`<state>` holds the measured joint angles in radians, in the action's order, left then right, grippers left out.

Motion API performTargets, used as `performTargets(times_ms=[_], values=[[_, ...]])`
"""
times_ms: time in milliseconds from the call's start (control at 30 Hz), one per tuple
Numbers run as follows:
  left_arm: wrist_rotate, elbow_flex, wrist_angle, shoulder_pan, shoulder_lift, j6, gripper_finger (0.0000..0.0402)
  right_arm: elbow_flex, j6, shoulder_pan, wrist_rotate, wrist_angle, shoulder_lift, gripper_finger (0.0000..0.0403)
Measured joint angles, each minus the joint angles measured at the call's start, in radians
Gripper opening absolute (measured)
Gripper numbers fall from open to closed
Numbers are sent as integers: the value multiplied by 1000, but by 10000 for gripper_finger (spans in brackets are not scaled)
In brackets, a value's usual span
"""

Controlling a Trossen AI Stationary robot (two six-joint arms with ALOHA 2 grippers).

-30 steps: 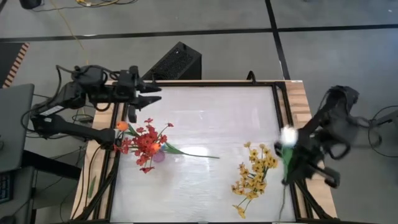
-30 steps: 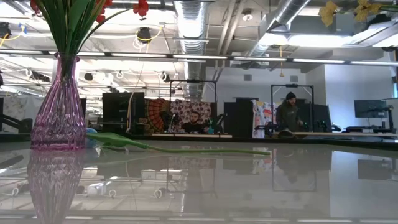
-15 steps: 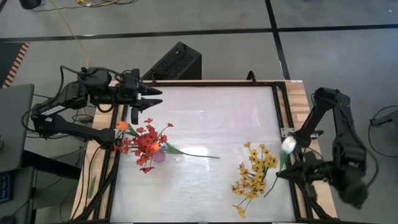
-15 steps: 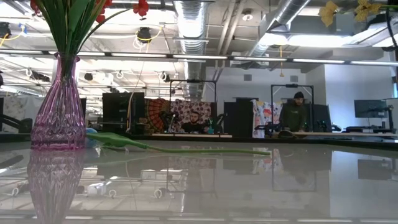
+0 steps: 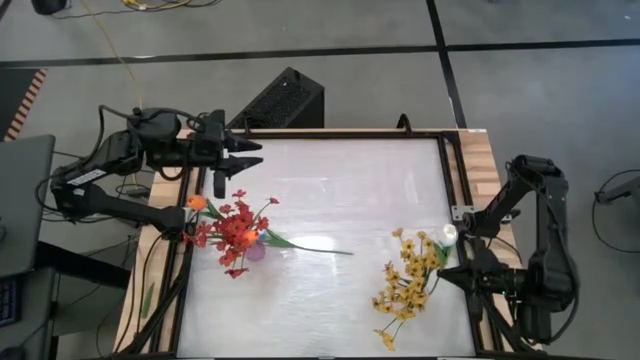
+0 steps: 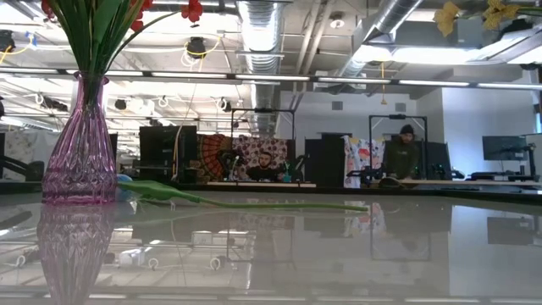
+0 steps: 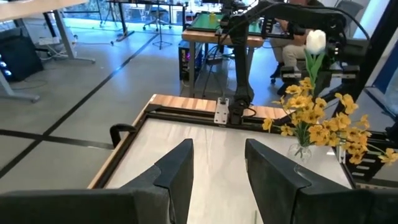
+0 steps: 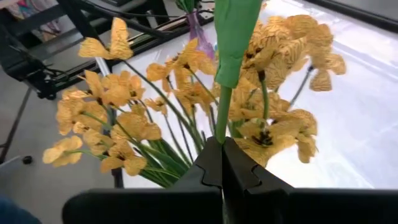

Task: Sort flowers into vase by color
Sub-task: Put the top white flower into the transparent vase

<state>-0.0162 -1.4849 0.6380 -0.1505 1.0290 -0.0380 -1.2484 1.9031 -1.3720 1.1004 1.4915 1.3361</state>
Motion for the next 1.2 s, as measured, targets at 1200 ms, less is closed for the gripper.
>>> performTargets(times_ms=[1200], values=[[-23,0,9,0,0,-3,132,38,108,52,-38,-28,170,19]])
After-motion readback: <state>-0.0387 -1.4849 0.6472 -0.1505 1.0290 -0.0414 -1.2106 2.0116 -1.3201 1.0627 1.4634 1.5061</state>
